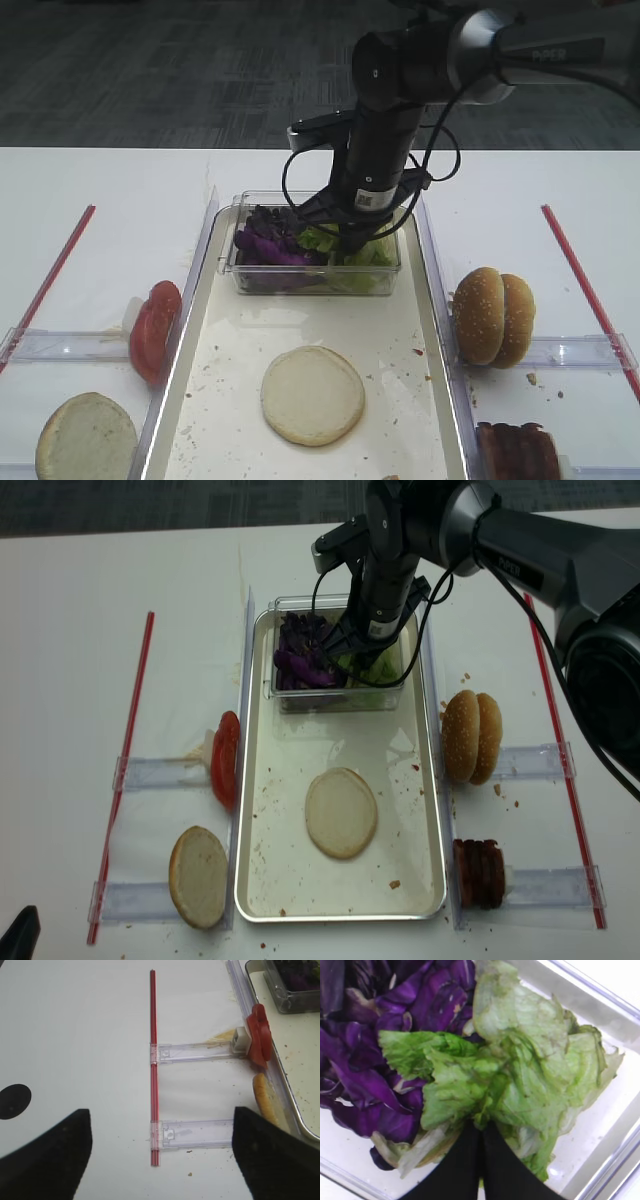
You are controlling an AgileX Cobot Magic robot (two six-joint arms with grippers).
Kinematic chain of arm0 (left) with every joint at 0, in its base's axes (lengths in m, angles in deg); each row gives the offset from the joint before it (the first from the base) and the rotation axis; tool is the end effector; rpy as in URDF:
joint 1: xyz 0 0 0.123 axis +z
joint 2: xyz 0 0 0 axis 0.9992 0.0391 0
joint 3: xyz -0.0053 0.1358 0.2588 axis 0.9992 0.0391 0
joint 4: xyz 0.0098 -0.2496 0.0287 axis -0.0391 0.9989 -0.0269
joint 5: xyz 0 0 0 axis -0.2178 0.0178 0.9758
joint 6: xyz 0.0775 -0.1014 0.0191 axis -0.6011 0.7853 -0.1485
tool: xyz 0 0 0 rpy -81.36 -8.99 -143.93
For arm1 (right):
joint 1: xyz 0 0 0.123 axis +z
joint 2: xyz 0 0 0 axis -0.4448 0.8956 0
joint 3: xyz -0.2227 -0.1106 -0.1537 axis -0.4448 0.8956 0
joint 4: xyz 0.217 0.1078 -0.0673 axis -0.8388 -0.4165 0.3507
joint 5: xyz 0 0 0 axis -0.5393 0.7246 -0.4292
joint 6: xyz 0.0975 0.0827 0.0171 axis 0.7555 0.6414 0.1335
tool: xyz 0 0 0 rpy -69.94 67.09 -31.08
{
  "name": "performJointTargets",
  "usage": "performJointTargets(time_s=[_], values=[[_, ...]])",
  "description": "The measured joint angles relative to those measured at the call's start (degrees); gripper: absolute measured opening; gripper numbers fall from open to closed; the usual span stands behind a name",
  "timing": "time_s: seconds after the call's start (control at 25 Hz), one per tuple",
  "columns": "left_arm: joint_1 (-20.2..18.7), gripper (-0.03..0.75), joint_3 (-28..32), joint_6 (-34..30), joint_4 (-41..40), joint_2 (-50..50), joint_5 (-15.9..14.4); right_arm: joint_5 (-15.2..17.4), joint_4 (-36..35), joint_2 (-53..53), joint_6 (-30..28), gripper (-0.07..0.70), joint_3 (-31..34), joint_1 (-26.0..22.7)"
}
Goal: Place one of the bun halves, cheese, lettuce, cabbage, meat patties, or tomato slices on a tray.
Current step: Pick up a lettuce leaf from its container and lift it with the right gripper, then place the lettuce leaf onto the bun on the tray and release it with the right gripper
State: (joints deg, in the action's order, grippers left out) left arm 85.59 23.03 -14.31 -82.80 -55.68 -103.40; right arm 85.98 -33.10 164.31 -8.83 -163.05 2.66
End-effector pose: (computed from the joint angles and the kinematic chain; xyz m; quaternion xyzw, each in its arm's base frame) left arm 0.0122 0.0107 0.2447 -0.0197 0.8797 0.0203 0.4747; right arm 0.4047 0.2372 0.1407 -0.2658 0.9557 0.0684 0.1061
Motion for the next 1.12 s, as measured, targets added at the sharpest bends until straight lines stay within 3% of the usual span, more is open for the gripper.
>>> performJointTargets(time_s=[0.32, 0.8, 1.12], values=[[0.00, 0.564, 0.00, 0.00, 0.00, 0.00, 0.00, 1.59, 0.00, -1.29, -0.46, 0.038, -0.80, 0.00], [0.00, 0.564, 0.00, 0.00, 0.00, 0.00, 0.00, 9.09, 0.11, -7.94, -0.69, 0.038, -10.06, 0.00], [0.00, 0.564, 0.00, 0.00, 0.00, 0.00, 0.00, 12.41, 0.34, -10.10, -0.69, 0.038, -12.09, 0.00]])
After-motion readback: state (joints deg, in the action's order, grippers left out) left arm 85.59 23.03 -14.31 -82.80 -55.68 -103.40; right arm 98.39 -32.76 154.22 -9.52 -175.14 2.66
